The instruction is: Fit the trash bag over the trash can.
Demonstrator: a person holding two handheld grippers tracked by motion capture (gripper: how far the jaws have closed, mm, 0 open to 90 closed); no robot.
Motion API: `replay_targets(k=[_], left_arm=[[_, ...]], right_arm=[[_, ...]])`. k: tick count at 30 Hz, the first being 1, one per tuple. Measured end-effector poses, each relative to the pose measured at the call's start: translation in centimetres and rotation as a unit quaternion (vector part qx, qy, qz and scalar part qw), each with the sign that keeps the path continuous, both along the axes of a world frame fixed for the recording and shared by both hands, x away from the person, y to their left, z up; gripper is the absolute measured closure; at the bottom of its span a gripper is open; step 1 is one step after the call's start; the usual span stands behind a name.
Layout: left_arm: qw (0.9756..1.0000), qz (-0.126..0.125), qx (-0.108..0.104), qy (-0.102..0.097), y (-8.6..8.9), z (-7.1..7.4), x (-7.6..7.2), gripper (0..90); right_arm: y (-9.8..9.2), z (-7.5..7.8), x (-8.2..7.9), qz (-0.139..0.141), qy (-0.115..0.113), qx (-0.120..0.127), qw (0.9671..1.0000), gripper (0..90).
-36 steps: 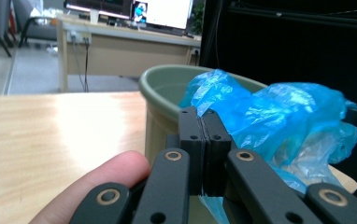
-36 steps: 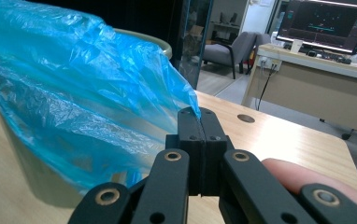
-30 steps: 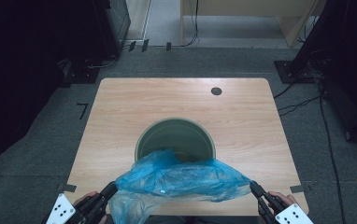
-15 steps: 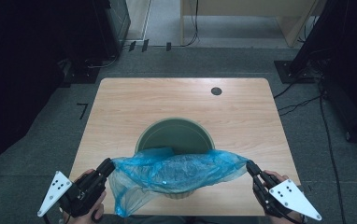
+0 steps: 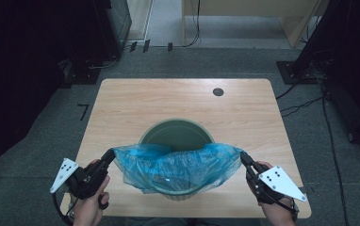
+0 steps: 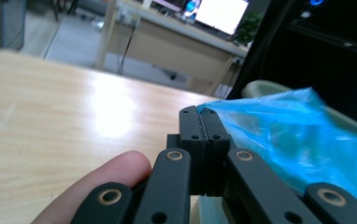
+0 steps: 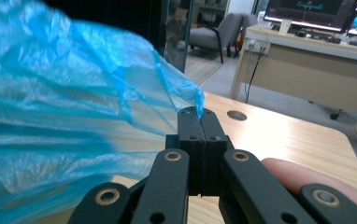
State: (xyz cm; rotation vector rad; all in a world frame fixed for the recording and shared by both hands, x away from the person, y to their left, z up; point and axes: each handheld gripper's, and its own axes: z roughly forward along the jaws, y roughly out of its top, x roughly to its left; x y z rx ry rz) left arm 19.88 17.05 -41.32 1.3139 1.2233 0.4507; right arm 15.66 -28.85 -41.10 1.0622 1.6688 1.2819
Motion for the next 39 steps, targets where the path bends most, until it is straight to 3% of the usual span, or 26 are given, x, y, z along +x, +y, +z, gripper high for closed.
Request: replay_targets(k=[6,9,15,17,20,22,24,27,28,29,31,32,33,34,36,38,39], left_arm=[[0.9978,-0.007,0.001,0.066,-1.2,-2.9,2.1,89.6],[0.9979,-0.008,0.003,0.065,-1.8,-3.0,2.3,89.6],[0.9989,-0.009,-0.008,0.045,-2.0,-2.0,2.5,89.3],[0.9987,-0.009,-0.001,0.051,-2.2,-2.3,2.7,89.3],[0.997,-0.01,0.004,0.076,-2.3,-3.5,3.2,89.7],[0.9949,-0.013,-0.005,0.1,-2.2,-4.4,3.8,89.8],[0.9927,-0.014,0.001,0.12,-2.4,-5.3,4.3,89.9],[0.9892,-0.012,0.018,0.145,-2.9,-6.5,5.0,89.8],[0.9863,-0.006,0.031,0.162,-3.0,-7.0,5.3,90.0],[0.9839,-0.002,0.028,0.176,-3.0,-7.7,5.6,90.0],[0.9826,-0.007,-0.002,0.186,-2.5,-8.4,5.6,89.2],[0.9837,-0.004,-0.019,0.179,-2.1,-8.3,5.4,86.7],[0.9854,-0.004,-0.021,0.169,-1.8,-8.0,5.1,81.4],[0.9893,-0.005,-0.023,0.144,-1.4,-7.4,4.6,78.5],[0.9946,-0.012,-0.02,0.101,-0.9,-6.6,3.5,72.0],[0.9966,-0.022,0.001,0.08,-0.8,-6.3,2.7,66.3],[0.9968,-0.027,0.025,0.072,-1.0,-6.4,2.2,63.6]], right_arm=[[1.6,-2.3,2.0,0.021,0.059,-0.012,0.998,90.0],[2.5,-3.4,2.6,0.028,0.078,-0.024,0.9963,90.0],[3.4,-5.6,3.4,0.038,0.119,-0.019,0.992,90.0],[3.5,-5.6,3.3,0.032,0.116,-0.023,0.9925,90.0],[2.9,-4.5,3.1,0.017,0.09,-0.01,0.9958,90.0],[2.4,-3.5,2.9,0.009,0.066,0.0,0.9978,90.0],[2.1,-2.5,2.7,0.003,0.047,0.01,0.9989,90.0],[1.9,-1.4,3.0,-0.006,0.029,0.022,0.9993,90.0],[1.9,-1.2,3.2,-0.008,0.027,0.023,0.9993,90.0],[1.9,-1.1,3.4,-0.013,0.027,0.027,0.9992,90.0],[2.0,-1.1,3.8,-0.011,0.033,0.045,0.9984,90.0],[2.0,-1.2,3.8,-0.007,0.037,0.052,0.9979,90.0],[2.0,-1.4,3.7,-0.005,0.036,0.053,0.9979,90.0],[1.9,-1.4,3.6,-0.003,0.033,0.051,0.9981,90.0],[1.7,-1.4,3.3,0.0,0.025,0.054,0.9982,90.0],[1.3,-1.1,3.0,-0.001,0.021,0.059,0.998,90.0],[1.2,-1.0,2.9,-0.001,0.018,0.06,0.998,90.0]])
